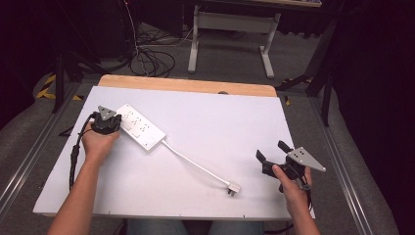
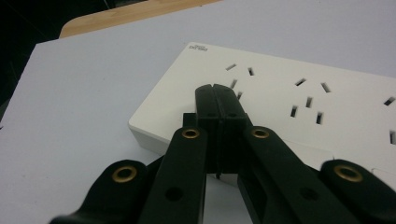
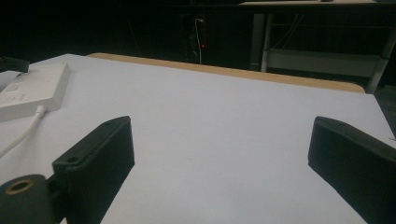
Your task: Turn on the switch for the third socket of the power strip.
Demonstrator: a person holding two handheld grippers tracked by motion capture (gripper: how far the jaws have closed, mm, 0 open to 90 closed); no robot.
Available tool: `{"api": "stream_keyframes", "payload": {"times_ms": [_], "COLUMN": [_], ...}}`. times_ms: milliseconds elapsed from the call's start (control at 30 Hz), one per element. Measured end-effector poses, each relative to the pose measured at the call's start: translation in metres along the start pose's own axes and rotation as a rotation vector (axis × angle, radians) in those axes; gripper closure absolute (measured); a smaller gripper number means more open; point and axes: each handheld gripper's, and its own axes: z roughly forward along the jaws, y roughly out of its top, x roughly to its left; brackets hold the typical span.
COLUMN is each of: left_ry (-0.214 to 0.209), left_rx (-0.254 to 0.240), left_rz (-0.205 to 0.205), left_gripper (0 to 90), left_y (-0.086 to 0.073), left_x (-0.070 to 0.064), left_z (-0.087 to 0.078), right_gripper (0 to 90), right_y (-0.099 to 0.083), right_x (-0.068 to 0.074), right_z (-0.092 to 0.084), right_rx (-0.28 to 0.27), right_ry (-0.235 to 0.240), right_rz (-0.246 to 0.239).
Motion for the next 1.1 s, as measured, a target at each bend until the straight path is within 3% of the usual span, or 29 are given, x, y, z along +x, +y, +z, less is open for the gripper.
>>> {"api": "stream_keyframes", "payload": {"times_ms": [967,1100], "left_ry": [0.013,0.0], "left_rx": [-0.017,-0.019], "left_rz": [-0.033,-0.056], "left_gripper": [89.9,89.9], "left_y": [-0.0056,-0.0066], "left_x": [-0.0012,0.0009], "left_z": [-0.0032,-0.0045], "right_gripper": [7.5,7.5], "right_y": [0.0032,0.0034], "right_x": [-0.0013,-0.0011], "right_z": [-0.0041,-0.0045], "right_rx": [-0.019,-0.021], "right_ry": [-0.009,-0.009], "right_rz": [0.002,0.006]}}
